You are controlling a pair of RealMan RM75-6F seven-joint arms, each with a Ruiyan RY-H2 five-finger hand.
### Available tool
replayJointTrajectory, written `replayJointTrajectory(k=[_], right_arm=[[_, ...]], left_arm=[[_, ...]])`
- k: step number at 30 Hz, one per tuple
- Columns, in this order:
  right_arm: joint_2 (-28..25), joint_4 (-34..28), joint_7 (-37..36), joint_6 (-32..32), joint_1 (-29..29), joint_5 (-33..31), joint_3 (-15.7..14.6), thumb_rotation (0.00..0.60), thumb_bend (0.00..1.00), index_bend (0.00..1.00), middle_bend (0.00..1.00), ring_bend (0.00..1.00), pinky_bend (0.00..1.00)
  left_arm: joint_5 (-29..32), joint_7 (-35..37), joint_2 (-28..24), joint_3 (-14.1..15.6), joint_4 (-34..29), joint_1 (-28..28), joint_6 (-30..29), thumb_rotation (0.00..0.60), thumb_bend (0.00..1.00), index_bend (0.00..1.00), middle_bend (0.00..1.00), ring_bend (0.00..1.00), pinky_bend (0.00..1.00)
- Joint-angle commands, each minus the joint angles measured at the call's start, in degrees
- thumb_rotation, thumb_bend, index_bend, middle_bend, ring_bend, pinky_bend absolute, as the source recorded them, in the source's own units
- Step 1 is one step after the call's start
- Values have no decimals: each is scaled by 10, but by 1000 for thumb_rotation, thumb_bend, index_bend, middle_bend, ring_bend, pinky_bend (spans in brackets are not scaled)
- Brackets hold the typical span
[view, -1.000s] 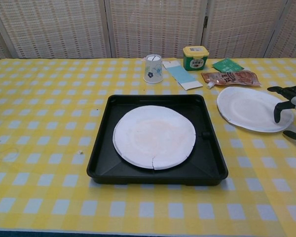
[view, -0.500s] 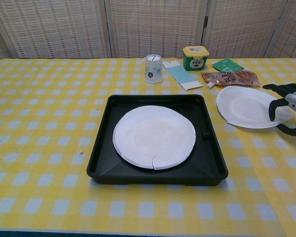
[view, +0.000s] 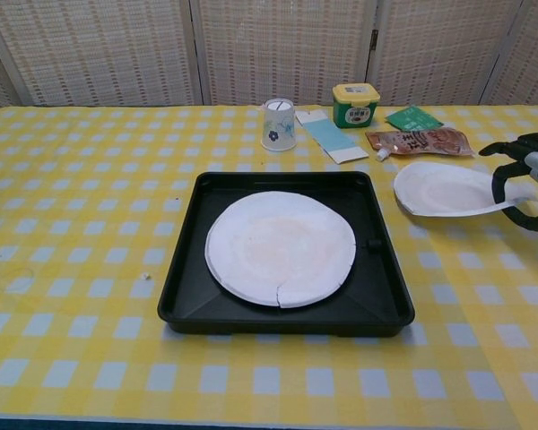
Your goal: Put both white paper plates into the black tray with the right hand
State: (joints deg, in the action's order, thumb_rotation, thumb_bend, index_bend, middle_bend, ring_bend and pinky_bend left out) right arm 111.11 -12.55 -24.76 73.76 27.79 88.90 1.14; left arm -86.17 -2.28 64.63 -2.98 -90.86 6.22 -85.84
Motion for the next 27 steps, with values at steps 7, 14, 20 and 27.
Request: replayJointTrajectory(k=[7,14,20,27], right_arm=[[-31,-54,-30,185,-14,-7,33,600,527,665,173,142,0],[-44,-117,-16,285,-3,20,34,600,527,665,178,146,0],[-46,-178,18,321,39,50,37,600,527,665,197,162,0],[-14,-209,56,269,95,71,36,600,527,665,203,169,0]], left_arm=[[-5,-1,1,3,-4,0,1,600,375,0,0,0,0],[-7,2,-2,3,-6,-1,-3,600,374,0,0,0,0],[-8,8,-4,3,-6,-1,-2,600,374,0,0,0,0],[-5,16,-8,1,-6,-2,-3,600,374,0,0,0,0]])
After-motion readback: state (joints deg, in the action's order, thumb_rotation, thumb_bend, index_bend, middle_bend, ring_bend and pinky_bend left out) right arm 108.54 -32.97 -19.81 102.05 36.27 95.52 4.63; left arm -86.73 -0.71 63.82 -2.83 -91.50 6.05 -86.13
